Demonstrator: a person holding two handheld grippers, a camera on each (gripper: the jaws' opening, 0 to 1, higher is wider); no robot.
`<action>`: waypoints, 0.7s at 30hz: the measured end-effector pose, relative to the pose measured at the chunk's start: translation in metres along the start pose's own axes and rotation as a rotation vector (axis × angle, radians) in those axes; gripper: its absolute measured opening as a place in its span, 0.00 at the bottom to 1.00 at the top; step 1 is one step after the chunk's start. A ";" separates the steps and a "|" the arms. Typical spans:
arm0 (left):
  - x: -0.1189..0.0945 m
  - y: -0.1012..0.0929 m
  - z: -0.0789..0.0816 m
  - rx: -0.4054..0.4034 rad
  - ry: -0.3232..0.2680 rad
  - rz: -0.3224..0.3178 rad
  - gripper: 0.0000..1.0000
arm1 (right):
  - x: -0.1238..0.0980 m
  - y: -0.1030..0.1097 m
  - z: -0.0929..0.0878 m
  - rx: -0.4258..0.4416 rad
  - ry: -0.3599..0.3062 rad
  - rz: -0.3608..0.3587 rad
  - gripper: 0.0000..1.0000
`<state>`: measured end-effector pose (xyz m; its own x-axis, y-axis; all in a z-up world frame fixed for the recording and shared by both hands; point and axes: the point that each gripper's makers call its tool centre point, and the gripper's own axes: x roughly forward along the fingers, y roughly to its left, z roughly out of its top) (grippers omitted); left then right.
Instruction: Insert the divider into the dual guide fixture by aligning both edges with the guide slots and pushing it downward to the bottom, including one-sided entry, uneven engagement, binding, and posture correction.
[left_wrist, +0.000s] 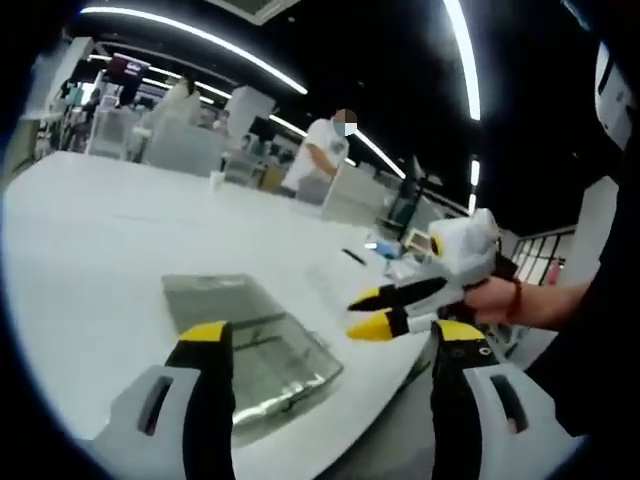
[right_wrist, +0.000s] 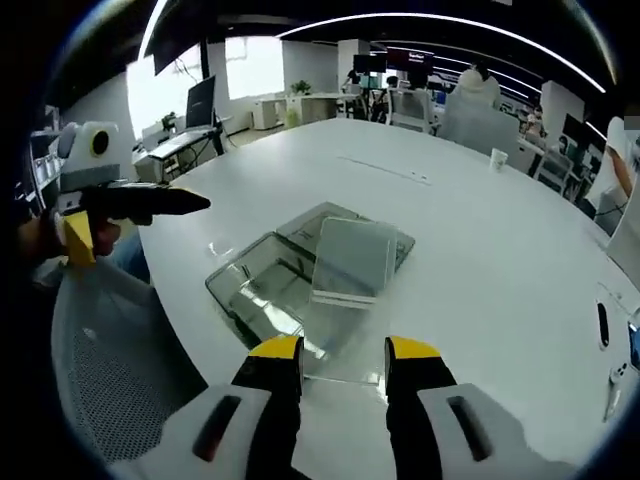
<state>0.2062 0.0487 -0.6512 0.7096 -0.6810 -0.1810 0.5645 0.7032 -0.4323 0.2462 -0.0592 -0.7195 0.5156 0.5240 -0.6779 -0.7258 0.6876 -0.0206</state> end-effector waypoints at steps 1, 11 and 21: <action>0.001 0.000 0.000 -0.009 0.003 -0.003 0.77 | 0.000 0.001 0.001 -0.003 -0.003 0.003 0.28; 0.008 -0.008 -0.003 -0.035 0.006 -0.027 0.72 | 0.000 0.014 0.006 -0.049 -0.008 0.030 0.28; 0.007 -0.002 -0.005 -0.114 -0.005 0.004 0.60 | -0.002 0.031 0.014 -0.087 -0.030 0.062 0.28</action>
<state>0.2082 0.0413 -0.6565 0.7140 -0.6769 -0.1792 0.5098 0.6780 -0.5296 0.2291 -0.0316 -0.7083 0.4814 0.5798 -0.6574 -0.7928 0.6078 -0.0445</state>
